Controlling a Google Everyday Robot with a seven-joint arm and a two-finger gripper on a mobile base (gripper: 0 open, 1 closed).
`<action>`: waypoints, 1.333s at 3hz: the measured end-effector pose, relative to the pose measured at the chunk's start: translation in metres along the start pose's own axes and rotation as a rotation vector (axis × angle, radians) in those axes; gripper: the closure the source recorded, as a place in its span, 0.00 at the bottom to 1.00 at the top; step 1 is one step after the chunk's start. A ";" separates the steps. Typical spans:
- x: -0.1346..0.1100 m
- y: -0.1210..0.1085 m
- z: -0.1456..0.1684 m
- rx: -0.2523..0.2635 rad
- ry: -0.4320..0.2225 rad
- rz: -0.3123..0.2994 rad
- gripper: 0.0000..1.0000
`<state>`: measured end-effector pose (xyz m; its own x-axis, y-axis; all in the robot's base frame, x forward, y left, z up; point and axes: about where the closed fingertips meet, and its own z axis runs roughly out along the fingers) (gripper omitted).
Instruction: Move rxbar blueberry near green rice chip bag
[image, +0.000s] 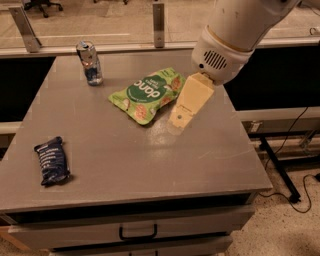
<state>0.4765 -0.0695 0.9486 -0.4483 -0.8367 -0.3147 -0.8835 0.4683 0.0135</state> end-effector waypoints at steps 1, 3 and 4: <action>-0.031 -0.011 0.019 -0.002 0.025 0.067 0.00; -0.108 -0.020 0.059 0.148 0.074 0.233 0.00; -0.114 -0.022 0.061 0.173 0.066 0.313 0.00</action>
Offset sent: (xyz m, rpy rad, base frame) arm 0.0878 0.1083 -0.0277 -0.0879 0.1064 -0.5946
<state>0.5552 0.0331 0.9262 -0.7062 -0.6589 -0.2590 -0.6685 0.7411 -0.0625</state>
